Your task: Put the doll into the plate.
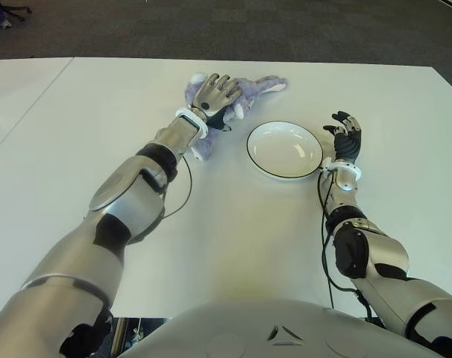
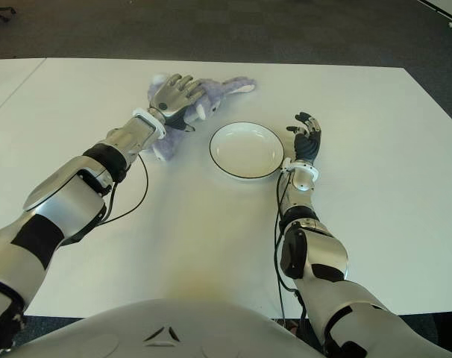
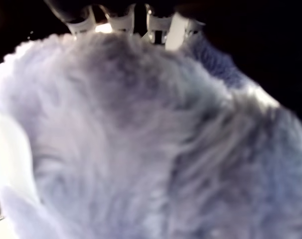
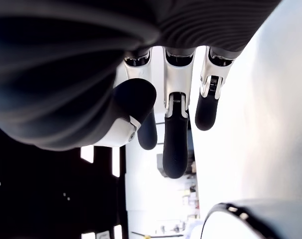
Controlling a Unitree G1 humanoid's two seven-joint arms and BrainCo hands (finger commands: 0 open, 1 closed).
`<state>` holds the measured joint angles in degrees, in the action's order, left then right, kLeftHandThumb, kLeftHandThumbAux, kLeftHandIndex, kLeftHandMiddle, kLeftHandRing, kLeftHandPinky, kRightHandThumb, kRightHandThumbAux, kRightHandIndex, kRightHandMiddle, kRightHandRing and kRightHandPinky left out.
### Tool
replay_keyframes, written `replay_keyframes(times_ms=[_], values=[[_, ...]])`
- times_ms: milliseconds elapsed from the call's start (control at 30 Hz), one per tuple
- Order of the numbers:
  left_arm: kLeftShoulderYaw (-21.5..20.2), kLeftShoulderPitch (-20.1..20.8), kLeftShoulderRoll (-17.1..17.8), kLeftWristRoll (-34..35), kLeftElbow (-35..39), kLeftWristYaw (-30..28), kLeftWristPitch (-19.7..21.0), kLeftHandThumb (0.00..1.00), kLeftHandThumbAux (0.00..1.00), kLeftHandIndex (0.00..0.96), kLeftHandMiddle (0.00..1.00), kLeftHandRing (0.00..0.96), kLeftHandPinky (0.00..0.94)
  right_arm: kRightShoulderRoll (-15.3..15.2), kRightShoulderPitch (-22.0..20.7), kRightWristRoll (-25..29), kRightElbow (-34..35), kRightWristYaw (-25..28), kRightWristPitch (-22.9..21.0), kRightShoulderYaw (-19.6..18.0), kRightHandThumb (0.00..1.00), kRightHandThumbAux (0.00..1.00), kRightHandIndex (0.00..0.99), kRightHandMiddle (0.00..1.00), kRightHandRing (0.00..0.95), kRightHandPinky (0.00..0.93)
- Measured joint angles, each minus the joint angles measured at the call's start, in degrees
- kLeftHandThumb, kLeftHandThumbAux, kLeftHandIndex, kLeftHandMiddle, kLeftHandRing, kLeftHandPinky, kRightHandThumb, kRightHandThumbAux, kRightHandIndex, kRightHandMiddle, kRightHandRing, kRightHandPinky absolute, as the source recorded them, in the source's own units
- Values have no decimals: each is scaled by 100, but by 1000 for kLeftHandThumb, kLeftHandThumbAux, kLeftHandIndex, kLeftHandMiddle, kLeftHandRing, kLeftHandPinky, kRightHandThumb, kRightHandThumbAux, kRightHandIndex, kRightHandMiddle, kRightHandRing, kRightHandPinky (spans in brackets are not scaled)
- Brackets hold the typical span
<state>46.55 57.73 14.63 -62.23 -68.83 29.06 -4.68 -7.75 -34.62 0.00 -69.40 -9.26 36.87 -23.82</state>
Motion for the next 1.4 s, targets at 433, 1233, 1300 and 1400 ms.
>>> replay_keyframes(times_ms=[433, 1233, 1300, 1400], values=[[222, 20, -120, -90, -404, 518, 588, 124, 514, 0, 0, 0, 0, 0, 0, -1, 0, -18, 1, 6, 1000, 697, 247, 308, 421, 465], [-247, 6, -326, 518, -743, 1725, 413, 633, 699, 406, 544, 544, 584, 0, 0, -10, 1, -170, 5, 27, 1000, 699, 254, 330, 465, 400], [-305, 3, -322, 574, -761, 1867, 341, 686, 704, 426, 656, 678, 746, 0, 0, -10, 1, -169, 6, 27, 1000, 698, 257, 324, 461, 403], [-374, 1, -305, 660, -770, 2040, 201, 696, 704, 430, 682, 704, 780, 0, 0, -10, 1, -169, 7, 27, 1000, 698, 258, 320, 460, 403]])
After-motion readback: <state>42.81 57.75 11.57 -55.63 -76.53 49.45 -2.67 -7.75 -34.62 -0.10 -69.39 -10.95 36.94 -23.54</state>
